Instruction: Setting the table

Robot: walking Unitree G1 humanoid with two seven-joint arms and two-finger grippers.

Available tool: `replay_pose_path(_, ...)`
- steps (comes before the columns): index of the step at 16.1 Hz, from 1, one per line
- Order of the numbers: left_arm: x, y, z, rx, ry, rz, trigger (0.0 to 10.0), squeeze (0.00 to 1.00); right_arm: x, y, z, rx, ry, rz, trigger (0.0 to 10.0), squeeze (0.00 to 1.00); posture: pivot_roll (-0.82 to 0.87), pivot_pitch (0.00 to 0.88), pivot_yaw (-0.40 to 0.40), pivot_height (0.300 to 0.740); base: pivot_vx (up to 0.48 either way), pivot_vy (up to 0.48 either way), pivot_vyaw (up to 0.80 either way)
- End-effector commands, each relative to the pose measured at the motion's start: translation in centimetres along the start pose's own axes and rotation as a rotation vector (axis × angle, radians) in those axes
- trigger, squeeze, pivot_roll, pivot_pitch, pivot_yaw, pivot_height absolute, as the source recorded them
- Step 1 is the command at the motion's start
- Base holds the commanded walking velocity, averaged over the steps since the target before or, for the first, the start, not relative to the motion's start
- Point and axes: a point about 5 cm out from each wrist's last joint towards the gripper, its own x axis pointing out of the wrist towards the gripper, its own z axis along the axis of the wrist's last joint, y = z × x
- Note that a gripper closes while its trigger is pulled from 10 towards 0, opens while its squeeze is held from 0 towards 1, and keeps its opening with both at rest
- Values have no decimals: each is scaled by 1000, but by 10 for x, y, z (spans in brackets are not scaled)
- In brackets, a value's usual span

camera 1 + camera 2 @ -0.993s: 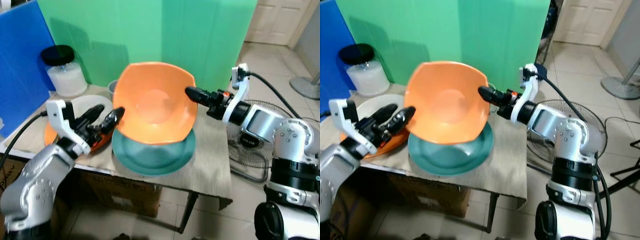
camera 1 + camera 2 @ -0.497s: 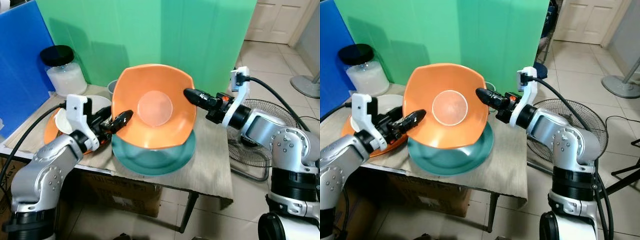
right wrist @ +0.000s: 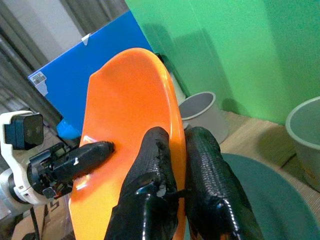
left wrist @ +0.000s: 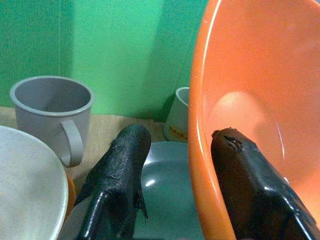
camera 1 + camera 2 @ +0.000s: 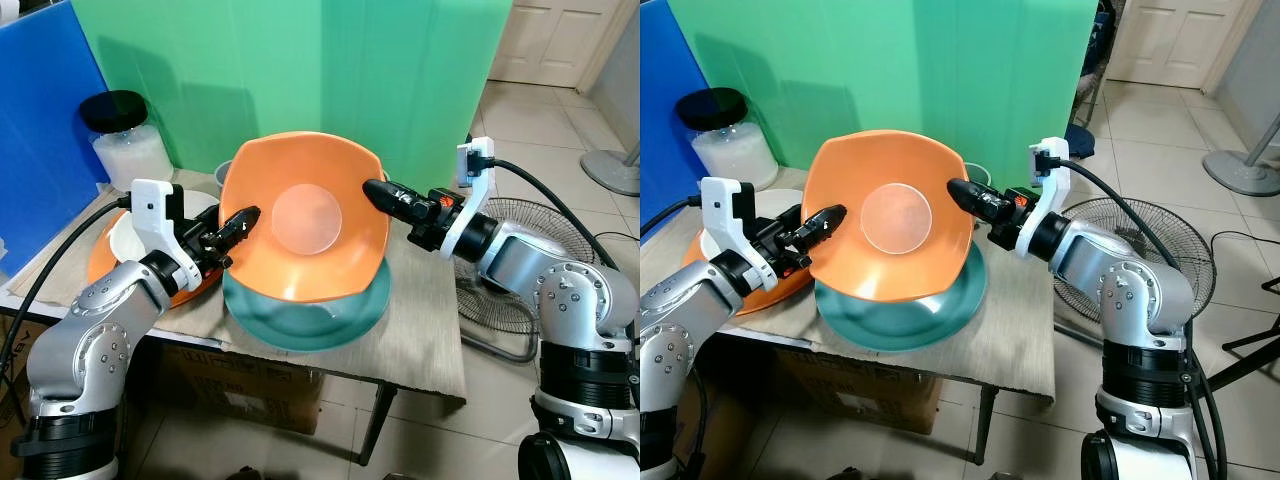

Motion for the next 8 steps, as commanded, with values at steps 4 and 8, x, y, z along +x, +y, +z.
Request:
replay_pose_path(4, 2, -3, -3, -9, 53, -1, 0, 0, 0, 8, 5, -62, -50, 43, 0, 0, -76, 0, 56, 740, 0, 0, 0)
replay_pose_path(8, 4, -5, -3, -8, 70, -7, 0, 0, 0, 10, 1, -76, -59, 45, 0, 0, -77, 0, 81, 740, 0, 0, 0)
